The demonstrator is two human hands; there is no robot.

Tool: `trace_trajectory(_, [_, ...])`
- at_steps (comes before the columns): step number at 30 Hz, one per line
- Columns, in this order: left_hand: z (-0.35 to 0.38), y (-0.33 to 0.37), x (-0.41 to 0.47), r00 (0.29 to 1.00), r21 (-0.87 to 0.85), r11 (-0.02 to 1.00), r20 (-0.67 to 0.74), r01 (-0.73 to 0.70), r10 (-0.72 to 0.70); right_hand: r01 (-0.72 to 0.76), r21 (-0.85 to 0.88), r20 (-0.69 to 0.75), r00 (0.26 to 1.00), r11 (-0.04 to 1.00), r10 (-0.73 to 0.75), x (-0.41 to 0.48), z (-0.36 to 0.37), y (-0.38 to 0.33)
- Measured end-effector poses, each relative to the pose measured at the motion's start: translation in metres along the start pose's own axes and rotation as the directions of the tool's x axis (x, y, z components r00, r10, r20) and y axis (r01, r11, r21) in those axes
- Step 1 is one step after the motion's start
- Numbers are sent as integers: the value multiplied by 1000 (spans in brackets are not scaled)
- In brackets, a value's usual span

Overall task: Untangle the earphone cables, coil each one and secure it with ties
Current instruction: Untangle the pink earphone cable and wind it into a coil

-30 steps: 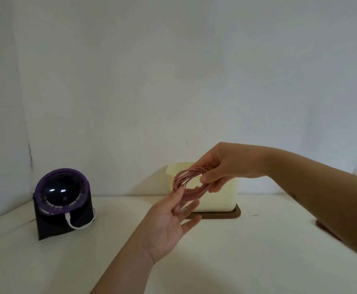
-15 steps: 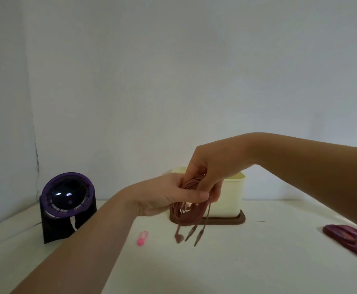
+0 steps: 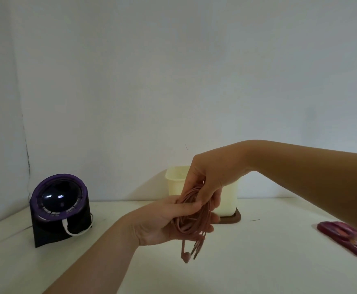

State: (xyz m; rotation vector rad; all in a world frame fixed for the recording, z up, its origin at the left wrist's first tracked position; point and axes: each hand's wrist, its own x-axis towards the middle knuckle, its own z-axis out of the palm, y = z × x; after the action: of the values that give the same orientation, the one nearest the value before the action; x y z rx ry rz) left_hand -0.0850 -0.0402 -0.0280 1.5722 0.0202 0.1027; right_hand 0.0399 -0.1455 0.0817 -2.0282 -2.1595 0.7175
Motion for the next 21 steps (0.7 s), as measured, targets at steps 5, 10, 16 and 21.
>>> trace_trajectory(5, [-10,-10,-10,983,-149,985,-171,-87,61,-13,103,-106,994,995,24,-10,-12,17])
trace_trajectory(10, [-16,-20,-7,921,-221,950,-366,-221,129,-10,192,-173,984,981,44,-16,-14,31])
trace_trajectory(16, [-9,-20,3,863,-150,945,-467,-290,190,32,279,-176,984,960,18,-13,-7,39])
trace_trajectory(21, [-2,-21,0,865,-69,952,-441,-299,240,54,321,-185,983,945,7,-12,-1,46])
